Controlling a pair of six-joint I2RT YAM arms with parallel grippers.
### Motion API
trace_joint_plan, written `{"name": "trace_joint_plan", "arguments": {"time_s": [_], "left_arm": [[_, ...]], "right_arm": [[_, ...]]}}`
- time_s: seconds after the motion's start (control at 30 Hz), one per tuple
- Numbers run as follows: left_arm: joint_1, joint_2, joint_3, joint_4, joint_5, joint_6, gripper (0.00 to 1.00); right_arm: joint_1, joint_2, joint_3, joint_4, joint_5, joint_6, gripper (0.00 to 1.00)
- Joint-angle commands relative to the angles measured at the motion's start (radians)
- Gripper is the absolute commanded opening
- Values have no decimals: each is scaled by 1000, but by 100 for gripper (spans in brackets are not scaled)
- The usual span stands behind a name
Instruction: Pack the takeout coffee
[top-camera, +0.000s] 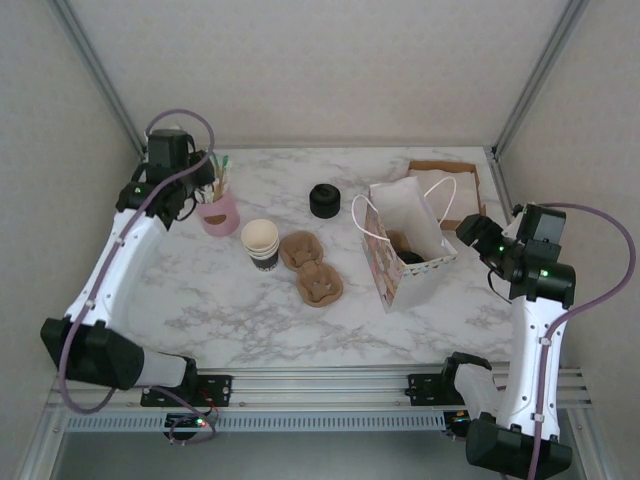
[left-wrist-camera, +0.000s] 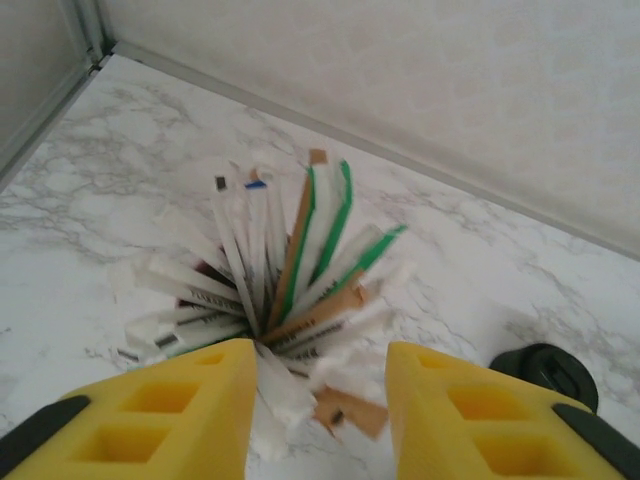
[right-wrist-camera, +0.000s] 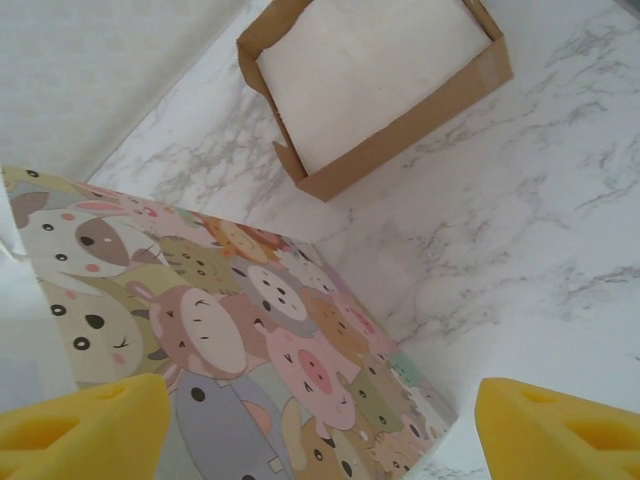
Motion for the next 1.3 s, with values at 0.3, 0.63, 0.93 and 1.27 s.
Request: {"name": "trace_joint_plan", "arguments": {"time_s": [0.3, 0.63, 0.93, 1.27], "left_arm": [[45, 99, 99, -188, -4, 27, 24], [51, 175, 180, -294, 112, 76, 24], [50, 183, 178, -319, 132, 93, 21], [50, 188, 173, -334, 84, 89, 22]], "right_arm": [[-7, 8, -4, 45, -58, -11, 81], [-7, 38, -24, 72, -82, -6, 81], [-6, 45, -29, 78, -87, -5, 81], [-6, 47, -30, 77, -91, -6, 81]]}}
